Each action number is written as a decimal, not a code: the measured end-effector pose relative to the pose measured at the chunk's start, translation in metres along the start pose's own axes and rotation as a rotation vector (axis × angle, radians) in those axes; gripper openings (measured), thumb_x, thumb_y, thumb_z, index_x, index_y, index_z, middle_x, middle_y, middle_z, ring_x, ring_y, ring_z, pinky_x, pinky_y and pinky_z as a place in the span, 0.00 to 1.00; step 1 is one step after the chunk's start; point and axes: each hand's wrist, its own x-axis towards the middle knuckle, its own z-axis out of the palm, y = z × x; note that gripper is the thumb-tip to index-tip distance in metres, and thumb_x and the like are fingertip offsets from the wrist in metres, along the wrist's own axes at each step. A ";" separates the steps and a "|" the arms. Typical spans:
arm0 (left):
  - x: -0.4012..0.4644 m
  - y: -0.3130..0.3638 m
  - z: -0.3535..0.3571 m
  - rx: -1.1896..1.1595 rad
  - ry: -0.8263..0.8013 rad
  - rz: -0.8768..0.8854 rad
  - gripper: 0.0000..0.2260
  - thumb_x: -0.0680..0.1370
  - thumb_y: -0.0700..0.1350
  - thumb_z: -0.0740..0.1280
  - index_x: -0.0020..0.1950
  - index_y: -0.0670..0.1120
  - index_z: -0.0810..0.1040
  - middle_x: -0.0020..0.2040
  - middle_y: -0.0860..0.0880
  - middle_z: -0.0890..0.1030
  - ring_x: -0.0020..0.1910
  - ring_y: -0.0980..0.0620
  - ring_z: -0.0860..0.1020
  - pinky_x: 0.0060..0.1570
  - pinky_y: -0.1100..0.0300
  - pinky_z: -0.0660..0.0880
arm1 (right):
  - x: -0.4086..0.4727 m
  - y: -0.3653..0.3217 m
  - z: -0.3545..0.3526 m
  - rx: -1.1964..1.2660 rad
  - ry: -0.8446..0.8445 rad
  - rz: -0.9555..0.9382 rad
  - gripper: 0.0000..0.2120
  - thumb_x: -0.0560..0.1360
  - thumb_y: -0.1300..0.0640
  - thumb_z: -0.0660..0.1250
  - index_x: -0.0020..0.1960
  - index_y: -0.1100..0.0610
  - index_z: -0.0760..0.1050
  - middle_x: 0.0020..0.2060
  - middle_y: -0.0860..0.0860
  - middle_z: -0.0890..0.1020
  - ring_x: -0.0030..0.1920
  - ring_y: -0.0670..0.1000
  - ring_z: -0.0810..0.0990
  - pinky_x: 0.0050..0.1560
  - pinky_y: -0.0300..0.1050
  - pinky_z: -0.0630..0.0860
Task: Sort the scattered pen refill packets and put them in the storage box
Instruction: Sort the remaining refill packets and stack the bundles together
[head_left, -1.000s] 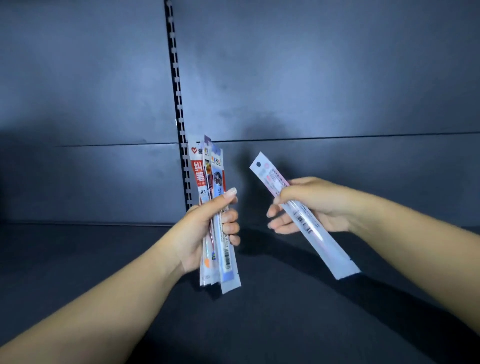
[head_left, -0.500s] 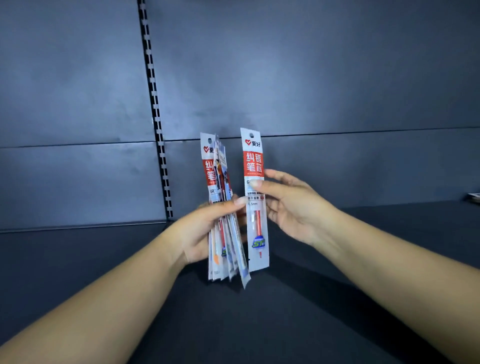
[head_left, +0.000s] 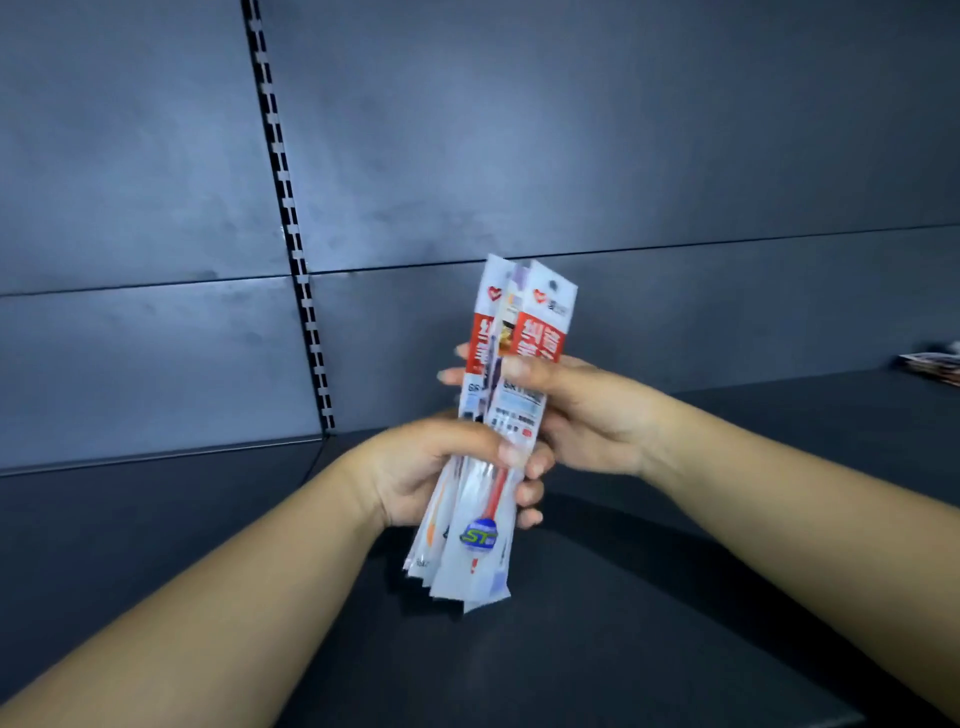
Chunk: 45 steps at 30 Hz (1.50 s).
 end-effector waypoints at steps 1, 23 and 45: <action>0.000 0.000 0.003 0.061 -0.016 -0.028 0.16 0.57 0.40 0.75 0.43 0.44 0.79 0.33 0.49 0.79 0.33 0.53 0.78 0.41 0.57 0.79 | -0.002 -0.001 0.001 -0.077 -0.063 -0.002 0.23 0.53 0.47 0.76 0.46 0.52 0.81 0.41 0.49 0.85 0.46 0.51 0.83 0.47 0.50 0.81; 0.040 -0.038 0.034 0.626 0.596 0.133 0.07 0.74 0.47 0.67 0.47 0.59 0.73 0.48 0.57 0.79 0.50 0.60 0.77 0.48 0.73 0.73 | -0.004 0.002 -0.021 -0.245 0.198 -0.118 0.04 0.71 0.64 0.67 0.38 0.58 0.76 0.34 0.51 0.83 0.36 0.48 0.83 0.43 0.39 0.81; 0.346 -0.059 0.304 0.325 0.251 0.004 0.05 0.74 0.38 0.66 0.48 0.44 0.79 0.39 0.50 0.84 0.37 0.56 0.83 0.38 0.61 0.80 | -0.350 -0.118 -0.268 -0.345 0.672 -0.006 0.03 0.72 0.55 0.68 0.41 0.54 0.76 0.31 0.47 0.82 0.32 0.46 0.82 0.35 0.36 0.79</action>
